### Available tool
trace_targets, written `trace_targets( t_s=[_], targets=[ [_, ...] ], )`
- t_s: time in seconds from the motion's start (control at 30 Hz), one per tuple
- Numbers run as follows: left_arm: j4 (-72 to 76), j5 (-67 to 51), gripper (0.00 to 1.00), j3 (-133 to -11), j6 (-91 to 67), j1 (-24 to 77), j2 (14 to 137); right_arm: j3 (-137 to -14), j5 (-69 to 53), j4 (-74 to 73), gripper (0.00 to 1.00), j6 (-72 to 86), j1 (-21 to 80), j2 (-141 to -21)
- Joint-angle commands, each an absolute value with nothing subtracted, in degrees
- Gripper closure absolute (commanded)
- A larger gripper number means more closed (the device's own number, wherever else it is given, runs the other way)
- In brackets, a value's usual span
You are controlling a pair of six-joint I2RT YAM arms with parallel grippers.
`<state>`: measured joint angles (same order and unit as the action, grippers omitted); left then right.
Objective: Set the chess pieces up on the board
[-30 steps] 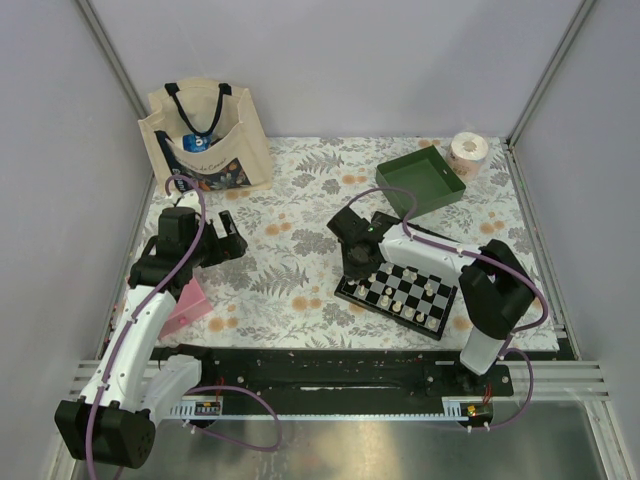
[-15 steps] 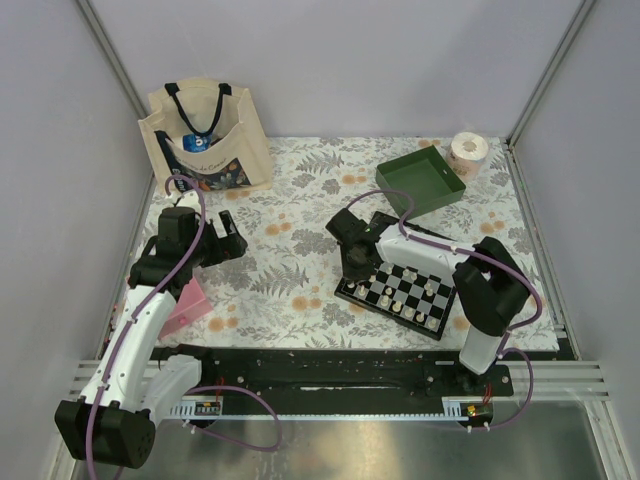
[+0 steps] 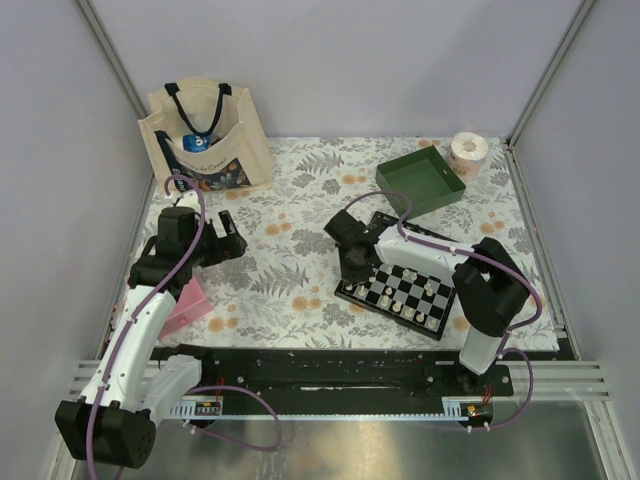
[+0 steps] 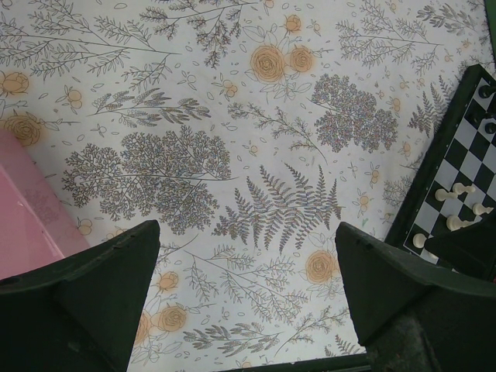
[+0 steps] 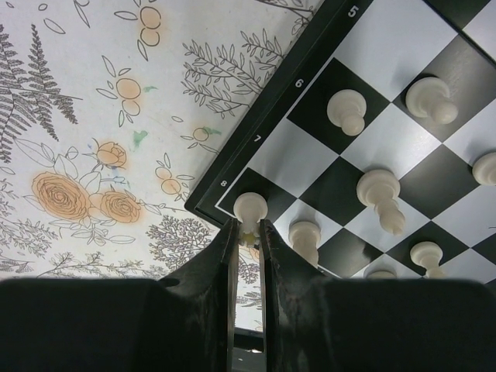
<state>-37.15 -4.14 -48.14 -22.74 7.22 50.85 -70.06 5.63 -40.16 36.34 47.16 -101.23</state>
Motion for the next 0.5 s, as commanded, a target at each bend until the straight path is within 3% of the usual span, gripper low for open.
trace_targets(
  t_s=[0.0,0.27,0.47],
  targets=[
    [-34.45,-5.36,0.01,-48.25,-22.41,6.94,50.8,-69.79,5.01,-39.81,0.84,37.09,48.16,-100.37],
    [-34.45,-5.19,0.01,-48.16,-22.41,6.86,50.71,-70.31,6.15,-40.34,0.8,36.91,48.16,-101.52],
    [-34.37,-5.45,0.01,-48.16,-22.41,6.86,50.8,-71.28,6.5,-40.87,0.64,36.3,48.16,-100.99]
  ],
)
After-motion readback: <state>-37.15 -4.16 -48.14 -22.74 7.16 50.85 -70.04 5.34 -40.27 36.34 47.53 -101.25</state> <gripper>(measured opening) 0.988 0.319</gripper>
